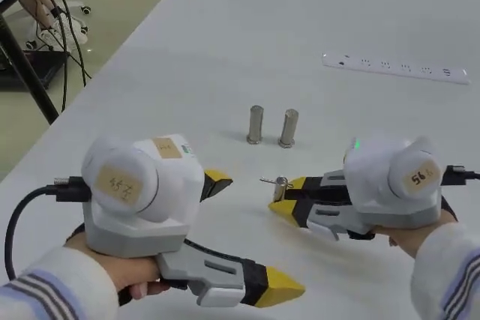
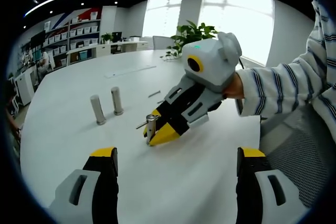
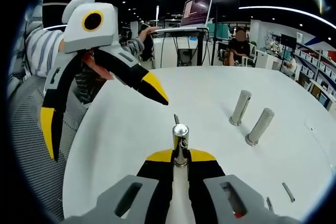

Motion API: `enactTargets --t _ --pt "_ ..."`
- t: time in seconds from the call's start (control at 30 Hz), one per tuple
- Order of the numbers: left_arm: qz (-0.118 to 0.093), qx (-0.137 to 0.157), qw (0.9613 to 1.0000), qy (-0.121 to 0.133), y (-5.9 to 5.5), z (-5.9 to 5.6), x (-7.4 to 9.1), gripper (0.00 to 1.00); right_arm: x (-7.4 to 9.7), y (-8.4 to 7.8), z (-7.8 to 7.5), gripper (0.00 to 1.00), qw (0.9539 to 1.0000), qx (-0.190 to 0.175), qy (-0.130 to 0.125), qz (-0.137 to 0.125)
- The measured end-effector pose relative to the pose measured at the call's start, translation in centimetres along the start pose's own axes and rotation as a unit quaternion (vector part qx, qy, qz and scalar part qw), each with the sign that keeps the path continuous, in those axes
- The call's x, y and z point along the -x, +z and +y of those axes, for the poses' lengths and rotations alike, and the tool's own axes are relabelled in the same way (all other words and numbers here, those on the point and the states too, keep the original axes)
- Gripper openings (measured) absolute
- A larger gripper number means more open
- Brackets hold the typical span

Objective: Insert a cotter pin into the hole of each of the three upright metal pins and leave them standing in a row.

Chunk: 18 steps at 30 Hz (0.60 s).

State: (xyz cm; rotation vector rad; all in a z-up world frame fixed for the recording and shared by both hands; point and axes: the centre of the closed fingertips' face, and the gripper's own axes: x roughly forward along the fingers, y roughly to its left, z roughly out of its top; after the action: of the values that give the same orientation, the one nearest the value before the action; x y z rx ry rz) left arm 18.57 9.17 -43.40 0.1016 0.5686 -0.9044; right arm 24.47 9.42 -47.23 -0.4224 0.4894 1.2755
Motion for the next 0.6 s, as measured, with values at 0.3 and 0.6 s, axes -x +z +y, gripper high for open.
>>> enactTargets --t 0.3,0.6 --pt "0.006 0.003 1.0000 0.006 -0.42 0.50 0.07 0.93 -0.31 -0.73 -1.05 0.04 0.9999 0.008 0.002 0.013" --pt "-0.001 0.004 1.0000 0.006 -0.21 0.50 0.17 0.93 -0.42 -0.63 -0.78 0.04 0.9998 0.016 0.012 0.008"
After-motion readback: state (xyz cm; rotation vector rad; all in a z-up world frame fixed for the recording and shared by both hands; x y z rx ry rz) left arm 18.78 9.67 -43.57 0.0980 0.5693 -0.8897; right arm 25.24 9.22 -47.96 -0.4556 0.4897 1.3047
